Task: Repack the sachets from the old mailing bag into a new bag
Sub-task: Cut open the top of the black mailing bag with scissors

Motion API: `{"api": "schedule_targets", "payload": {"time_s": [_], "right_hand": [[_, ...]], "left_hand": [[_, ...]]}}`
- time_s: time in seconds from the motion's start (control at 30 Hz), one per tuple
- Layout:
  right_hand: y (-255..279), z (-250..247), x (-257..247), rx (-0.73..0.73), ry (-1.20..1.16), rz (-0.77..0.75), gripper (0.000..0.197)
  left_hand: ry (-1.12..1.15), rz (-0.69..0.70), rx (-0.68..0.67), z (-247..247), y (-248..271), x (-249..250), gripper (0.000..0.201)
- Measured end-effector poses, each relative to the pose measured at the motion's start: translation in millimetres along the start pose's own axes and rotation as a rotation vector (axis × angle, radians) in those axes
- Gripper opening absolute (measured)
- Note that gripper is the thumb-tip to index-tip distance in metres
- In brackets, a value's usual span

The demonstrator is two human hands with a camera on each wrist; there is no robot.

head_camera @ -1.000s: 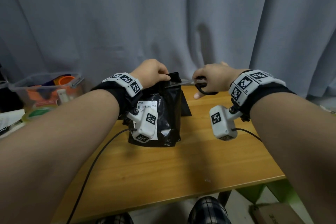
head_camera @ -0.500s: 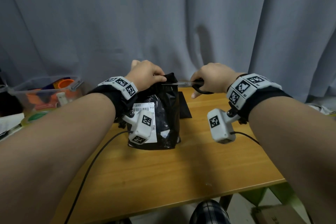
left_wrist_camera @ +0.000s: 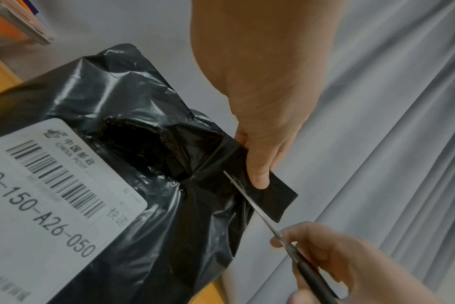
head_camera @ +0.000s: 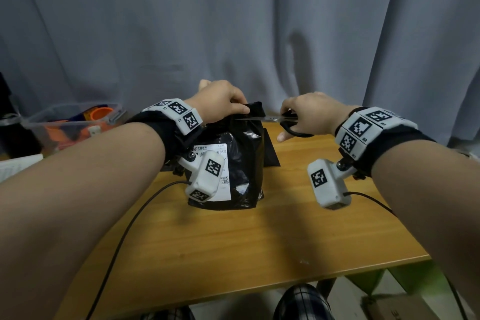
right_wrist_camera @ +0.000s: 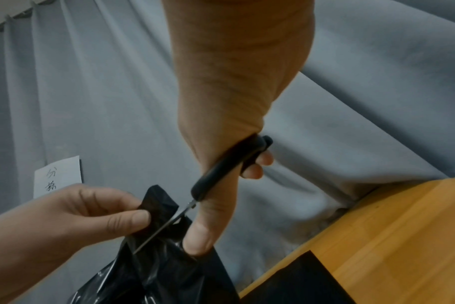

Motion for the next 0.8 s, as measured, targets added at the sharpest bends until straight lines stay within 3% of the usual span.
{"api": "schedule_targets", "payload": {"time_s": [0.33,0.53,0.8], "right_hand": [[-3,-7,-11,0.049,0.027,-0.016,0.061],[-1,-4,-9,0.053,0.027,-0.002,0.061],[-3,3,-6,0.072,0.031,0.013,0.059]], "left_hand": [[0.066,-0.045,-0.018,-5,5,2,0.021],[0.215,-0.101,-0.125,-8,11,-21,0.019],[0.207,-0.097,-0.073,-10,18,-27,0.02]]}}
Point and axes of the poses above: each hand's wrist, its own y-axis away from the middle knuckle, its own z-axis out of the palm, x = y × z, the point moved 2 cm from there along -y, towards the middle knuckle, and after that the axes turned 3 degrees about -z, right-handed, at the moved point
